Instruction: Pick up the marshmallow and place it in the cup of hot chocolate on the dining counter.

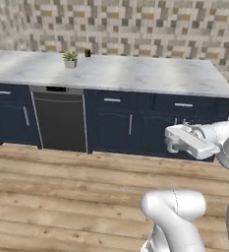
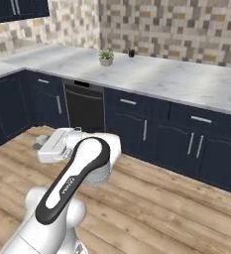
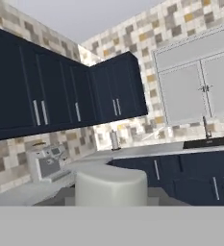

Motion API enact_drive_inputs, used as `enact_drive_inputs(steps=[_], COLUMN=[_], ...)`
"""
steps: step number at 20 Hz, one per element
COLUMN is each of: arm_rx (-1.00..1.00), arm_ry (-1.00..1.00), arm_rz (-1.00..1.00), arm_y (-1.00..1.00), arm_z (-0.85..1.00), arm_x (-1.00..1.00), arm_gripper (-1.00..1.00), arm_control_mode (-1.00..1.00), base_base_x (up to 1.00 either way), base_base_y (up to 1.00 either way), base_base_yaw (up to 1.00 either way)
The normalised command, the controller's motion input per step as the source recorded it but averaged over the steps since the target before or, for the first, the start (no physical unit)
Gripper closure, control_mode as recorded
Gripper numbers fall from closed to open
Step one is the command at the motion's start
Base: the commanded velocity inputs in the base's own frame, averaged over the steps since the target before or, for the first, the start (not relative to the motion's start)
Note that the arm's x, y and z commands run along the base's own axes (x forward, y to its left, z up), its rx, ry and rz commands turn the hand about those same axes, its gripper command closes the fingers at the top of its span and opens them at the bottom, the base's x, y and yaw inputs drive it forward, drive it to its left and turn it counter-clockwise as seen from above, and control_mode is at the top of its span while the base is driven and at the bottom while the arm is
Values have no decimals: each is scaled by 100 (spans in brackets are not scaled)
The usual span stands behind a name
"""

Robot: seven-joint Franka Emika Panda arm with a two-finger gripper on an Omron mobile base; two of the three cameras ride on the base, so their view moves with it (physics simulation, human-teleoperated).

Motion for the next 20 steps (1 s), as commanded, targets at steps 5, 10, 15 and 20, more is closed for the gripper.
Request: enact_drive_inputs(steps=[5,10,15,20], arm_rx=[0,0,0,0], arm_ry=[0,0,0,0], arm_rz=[0,0,0,0], arm_y=[0,0,0,0], arm_z=[0,0,0,0], arm_x=[0,0,0,0], arm_gripper=[100,100,100,100], arm_control_mode=[100,100,100,100], base_base_x=[34,45,58,66], base_base_y=[-100,-100,-100,-100], base_base_yaw=[-45,-27,-20,-12])
